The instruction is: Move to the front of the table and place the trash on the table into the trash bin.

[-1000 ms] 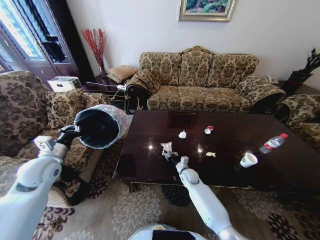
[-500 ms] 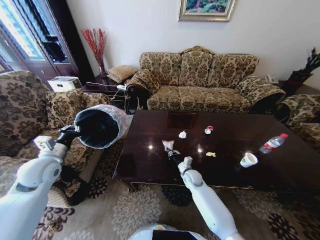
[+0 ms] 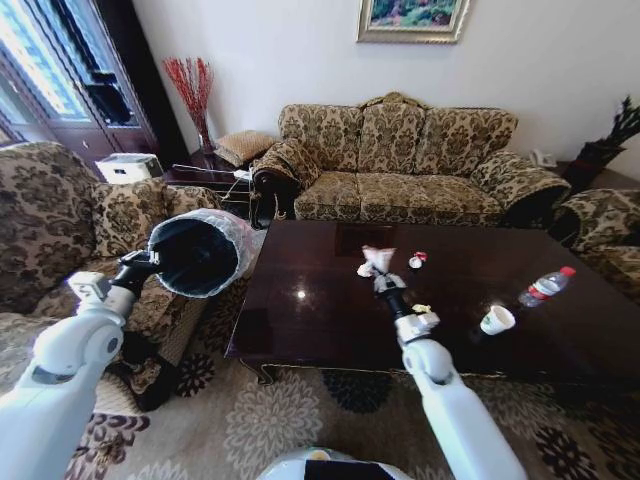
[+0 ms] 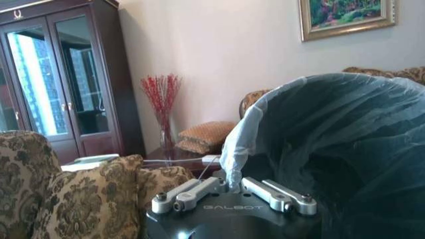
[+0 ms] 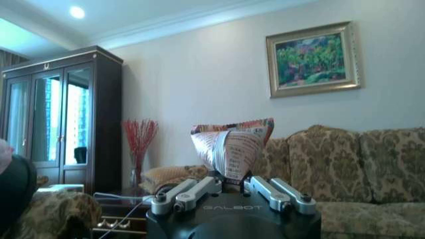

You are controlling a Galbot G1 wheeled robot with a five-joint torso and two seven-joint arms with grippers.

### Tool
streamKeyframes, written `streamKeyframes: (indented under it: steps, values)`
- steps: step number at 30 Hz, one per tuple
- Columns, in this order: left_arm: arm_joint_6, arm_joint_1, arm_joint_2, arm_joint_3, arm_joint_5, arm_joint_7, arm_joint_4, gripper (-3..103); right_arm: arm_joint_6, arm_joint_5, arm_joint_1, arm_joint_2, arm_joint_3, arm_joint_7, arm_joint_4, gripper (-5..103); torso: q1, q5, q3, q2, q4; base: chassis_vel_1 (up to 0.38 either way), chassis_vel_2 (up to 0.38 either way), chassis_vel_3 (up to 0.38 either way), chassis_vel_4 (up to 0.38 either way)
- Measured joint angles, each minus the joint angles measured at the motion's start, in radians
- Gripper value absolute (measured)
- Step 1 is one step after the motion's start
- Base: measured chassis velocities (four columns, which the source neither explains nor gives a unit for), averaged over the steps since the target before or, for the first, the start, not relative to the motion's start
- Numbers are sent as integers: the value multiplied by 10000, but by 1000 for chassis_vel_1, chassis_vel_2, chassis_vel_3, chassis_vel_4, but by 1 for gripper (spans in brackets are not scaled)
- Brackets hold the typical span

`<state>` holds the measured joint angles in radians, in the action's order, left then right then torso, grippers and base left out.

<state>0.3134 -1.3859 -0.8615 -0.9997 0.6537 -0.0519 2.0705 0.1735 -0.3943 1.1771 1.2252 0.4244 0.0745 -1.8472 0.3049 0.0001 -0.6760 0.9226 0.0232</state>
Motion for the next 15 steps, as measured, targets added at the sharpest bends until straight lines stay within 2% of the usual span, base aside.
streamKeyframes:
  steps: [10, 15]
  values:
    - [1, -18, -6, -6, 6, -3, 19, 0, -360, -309, -2, -149, 267, -302, -597, 8, 0, -1, 0, 0, 1, 0, 0, 0, 0]
    - [281, -543, -182, -244, 305, -111, 835, 0, -464, -401, -130, -213, 221, -328, -669, 8, 0, -1, 0, 0, 3, 0, 0, 0, 0]
